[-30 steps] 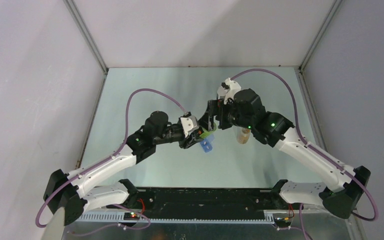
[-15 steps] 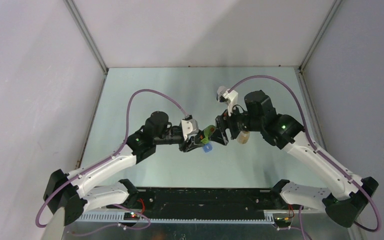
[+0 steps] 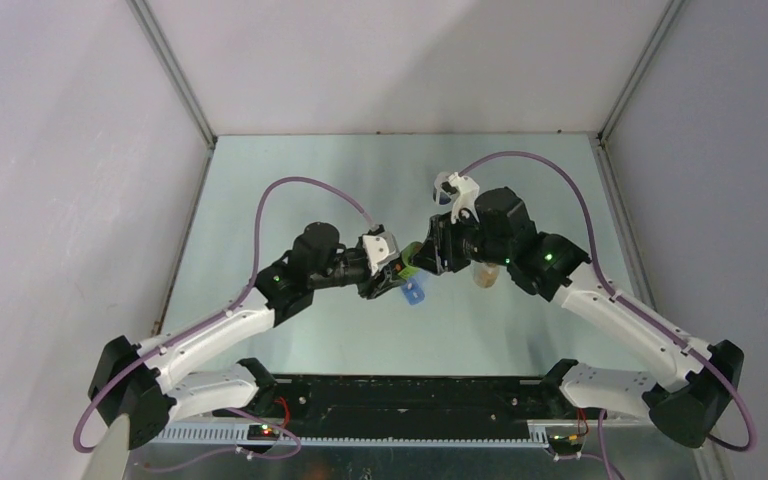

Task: Sort the pills into containers
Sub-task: Screw the lid of the pill bottle onto the pill bottle.

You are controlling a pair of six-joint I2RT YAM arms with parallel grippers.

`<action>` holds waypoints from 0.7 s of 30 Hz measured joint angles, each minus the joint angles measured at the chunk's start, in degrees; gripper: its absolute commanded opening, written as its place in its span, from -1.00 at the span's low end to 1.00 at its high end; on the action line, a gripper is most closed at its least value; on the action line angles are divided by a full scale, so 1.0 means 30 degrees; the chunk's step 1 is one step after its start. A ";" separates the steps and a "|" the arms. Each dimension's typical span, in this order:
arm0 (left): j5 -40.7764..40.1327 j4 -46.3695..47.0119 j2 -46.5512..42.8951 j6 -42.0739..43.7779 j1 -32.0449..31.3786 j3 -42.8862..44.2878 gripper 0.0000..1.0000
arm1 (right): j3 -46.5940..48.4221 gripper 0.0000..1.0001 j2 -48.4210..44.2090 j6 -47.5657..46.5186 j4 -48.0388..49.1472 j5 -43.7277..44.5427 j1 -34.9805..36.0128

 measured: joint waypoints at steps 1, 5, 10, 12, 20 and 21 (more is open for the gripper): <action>-0.0393 0.0022 0.0029 -0.0036 -0.0015 0.0000 -1.00 | -0.0007 -1.00 0.0058 0.0729 0.0131 0.0648 0.0138; -0.1399 0.0153 0.0058 -0.0138 -0.0051 0.0000 -1.00 | -0.0044 -0.26 0.0153 0.3636 0.0284 0.2958 0.0648; -0.2047 0.0386 0.0066 -0.0306 -0.0073 0.0000 -1.00 | -0.0379 0.97 0.0146 0.5697 0.0984 0.4554 0.1086; -0.2149 0.0510 0.0066 -0.0437 -0.0066 0.0000 -1.00 | -0.0503 0.98 0.0146 0.5727 0.1107 0.4554 0.1078; -0.2171 0.0605 0.0066 -0.0488 -0.0073 0.0000 -1.00 | -0.0546 0.97 0.0153 0.3920 0.1501 0.3177 0.1071; -0.2098 0.0597 0.0066 -0.0481 -0.0073 0.0000 -1.00 | -0.0546 0.98 0.0153 0.3344 0.1508 0.2827 0.1071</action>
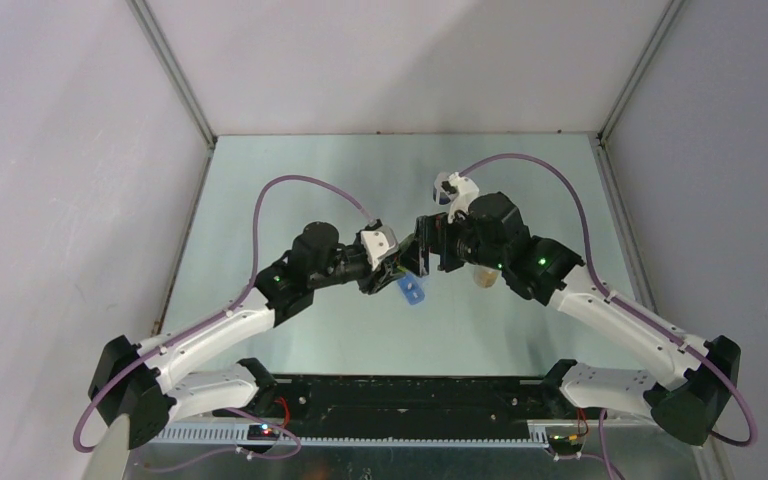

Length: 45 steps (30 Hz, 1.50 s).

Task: Sort the pills into containers
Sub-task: Screw the lid of the pill bottle onto the pill bottle.

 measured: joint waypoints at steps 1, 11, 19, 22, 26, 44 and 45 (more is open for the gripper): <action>0.0058 0.0000 0.0000 0.0000 0.0000 0.0000 -1.00 | 0.0000 0.99 -0.0007 -0.0459 0.0000 -0.0240 -0.0007; 0.2594 -0.0321 -0.0015 0.0452 0.0000 0.0000 -1.00 | -0.0036 0.86 -0.1464 -0.6331 -0.0758 -0.5581 -0.1931; 0.4677 -0.0845 -0.0015 0.0889 0.0000 0.0109 -1.00 | -0.0036 0.63 -0.1741 -0.9304 -0.2288 -0.7315 -0.1909; 0.5129 -0.0882 -0.0015 0.0911 0.0000 0.0306 -1.00 | -0.0036 0.56 -0.1741 -0.9901 -0.2652 -0.7431 -0.1909; 0.5552 -0.0874 -0.0015 0.1013 0.0000 0.0430 -1.00 | -0.0036 0.54 -0.1683 -1.0200 -0.2820 -0.7424 -0.1902; 0.6113 -0.1173 -0.0015 0.1056 0.0015 0.0444 -1.00 | -0.0036 -0.15 -0.1413 -1.0666 -0.2732 -0.8131 -0.1829; 0.6098 -0.1173 -0.0015 0.1049 0.0015 0.0444 -1.00 | -0.0036 -0.16 -0.1413 -1.0644 -0.2732 -0.8131 -0.1829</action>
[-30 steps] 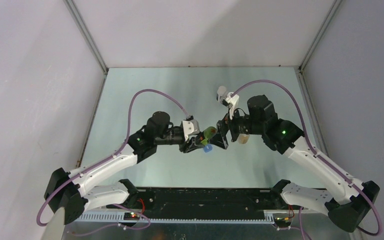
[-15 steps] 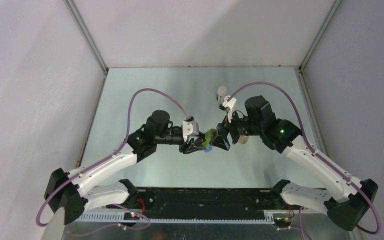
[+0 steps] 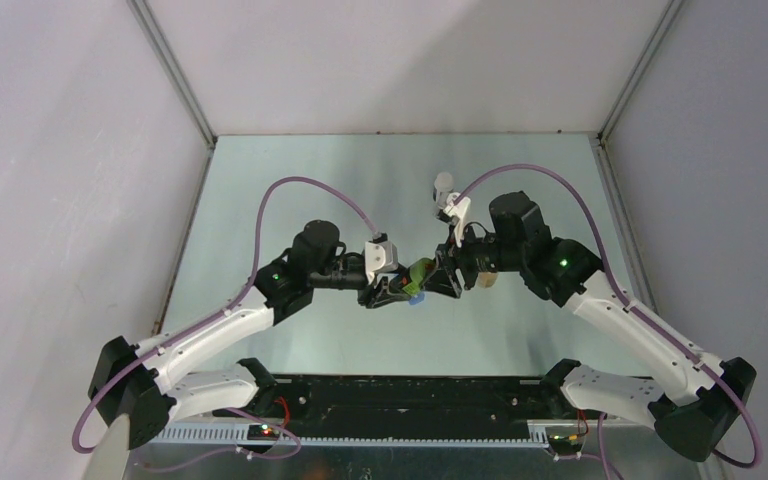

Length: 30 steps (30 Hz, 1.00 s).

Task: Sort the pills into containers
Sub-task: Screw the lid of the pill bottle onto the pill bottle, then place the pill bottle at the center of the board.

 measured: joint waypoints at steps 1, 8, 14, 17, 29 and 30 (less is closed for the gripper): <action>-0.0007 0.0007 0.0000 -0.0022 0.0000 0.0000 -1.00 | 0.0000 -0.19 0.0000 0.0131 0.0022 0.0029 0.0000; -0.1654 0.0102 0.0000 -0.0204 0.0015 0.0000 -1.00 | 0.0000 -0.51 0.0459 0.3162 0.1042 0.2324 0.0554; -0.3490 0.0022 0.0007 -0.0379 0.0015 0.0000 -1.00 | 0.0000 -1.00 0.0874 0.6309 0.2149 0.6739 0.2076; -0.4051 0.0255 0.0000 -0.0401 0.0007 0.0000 -1.00 | 0.0007 -0.75 0.0911 0.7679 0.2310 0.8255 0.2382; -0.5705 0.1617 -0.0007 -0.1035 -0.0022 0.0000 -0.72 | 0.0197 0.45 0.2055 1.0331 0.2572 0.9865 0.2426; -0.5792 0.1705 -0.0015 -0.1086 -0.0029 -0.0007 -0.65 | 0.0197 0.42 0.2171 1.0353 0.2572 0.9821 0.2441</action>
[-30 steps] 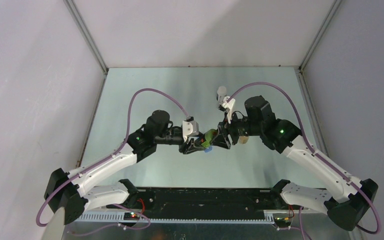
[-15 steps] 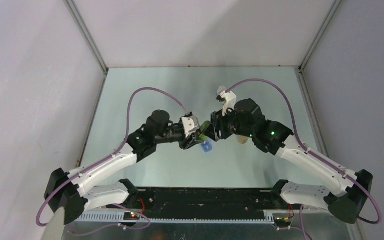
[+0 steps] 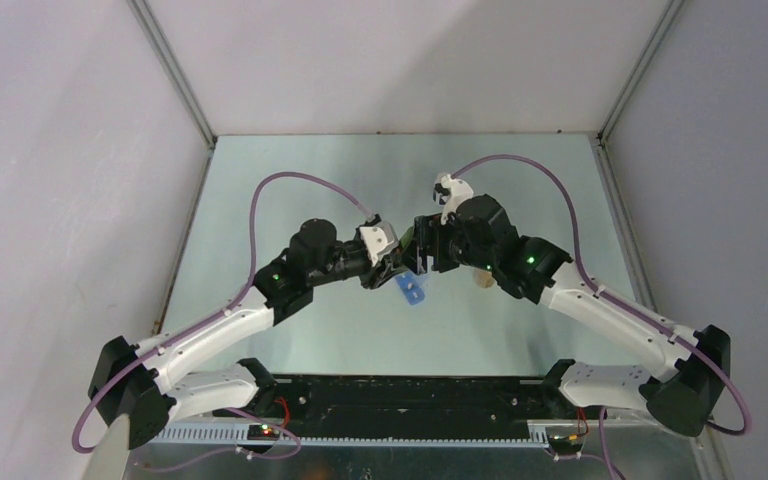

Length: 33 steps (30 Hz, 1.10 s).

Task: Sort the pills into containers
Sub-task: Place the pill bottle at the center of the board.

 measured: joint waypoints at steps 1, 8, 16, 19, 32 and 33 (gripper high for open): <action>-0.0117 0.0095 0.0007 -0.0109 0.0000 -0.0007 -0.60 | 0.0000 0.33 0.0080 0.0022 0.0000 -0.0087 0.0000; -0.0605 0.0933 0.0000 -0.0860 0.0007 -0.0452 0.21 | 0.0015 -0.49 0.0393 0.0022 0.0291 0.0430 0.0109; -0.2616 0.3912 -0.0576 -0.3293 -0.0015 -0.1457 0.99 | -0.0015 -0.53 0.0663 -0.0765 0.1435 0.4284 -0.0233; -0.5792 0.4940 -0.1362 -0.4947 -0.0029 -0.2528 0.99 | -0.0109 -0.51 0.0925 -0.1115 0.1836 0.5115 -0.1348; -1.3398 0.2732 -0.3446 -1.2451 0.1749 -0.3832 0.99 | -0.2863 -0.48 0.5428 -0.3147 0.4772 0.6696 -0.4313; -1.3391 0.2448 -0.3315 -1.2750 0.1902 -0.3832 0.99 | -0.2863 -0.48 0.5799 -0.3198 0.5115 0.6688 -0.4313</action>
